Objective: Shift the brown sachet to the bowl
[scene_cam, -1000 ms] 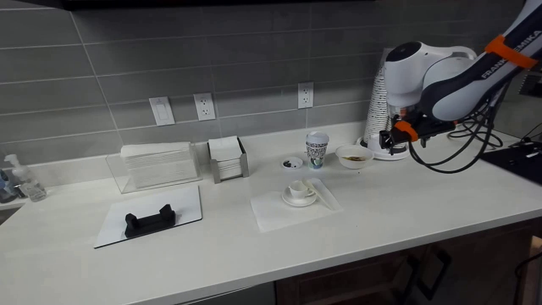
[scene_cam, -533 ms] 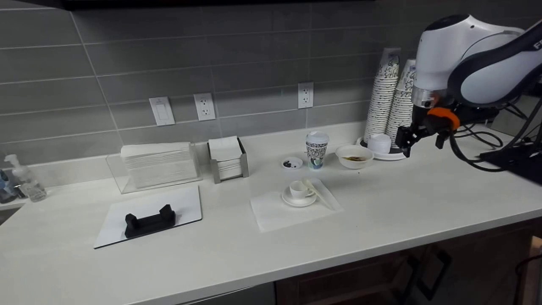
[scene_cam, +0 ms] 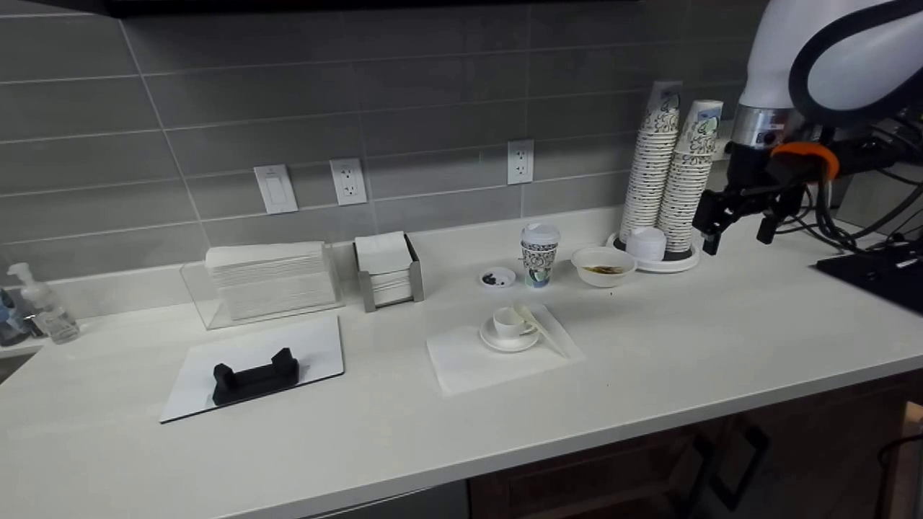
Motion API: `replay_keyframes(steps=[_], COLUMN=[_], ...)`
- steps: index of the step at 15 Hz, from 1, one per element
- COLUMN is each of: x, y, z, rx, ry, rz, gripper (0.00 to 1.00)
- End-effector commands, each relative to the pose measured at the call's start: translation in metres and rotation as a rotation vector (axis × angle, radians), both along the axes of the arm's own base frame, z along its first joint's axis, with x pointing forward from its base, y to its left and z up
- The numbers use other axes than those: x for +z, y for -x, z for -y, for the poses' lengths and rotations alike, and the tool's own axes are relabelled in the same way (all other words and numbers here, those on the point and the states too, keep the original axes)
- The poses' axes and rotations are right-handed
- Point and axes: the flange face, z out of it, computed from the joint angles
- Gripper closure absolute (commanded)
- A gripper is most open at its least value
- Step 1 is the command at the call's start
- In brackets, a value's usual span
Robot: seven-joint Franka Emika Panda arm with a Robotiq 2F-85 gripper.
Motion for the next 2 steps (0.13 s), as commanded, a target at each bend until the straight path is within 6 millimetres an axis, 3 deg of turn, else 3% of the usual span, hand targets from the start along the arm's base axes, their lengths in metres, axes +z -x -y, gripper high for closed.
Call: replay_keyframes(steps=[1, 2], x=[0.0017, 0.0017], y=[0.0005, 0.0008], z=[-0.0001, -0.0003], rx=[0.002, 0.003], ry=[-0.001, -0.001], rz=[0.001, 0.001], gripper=[0.0, 0.0])
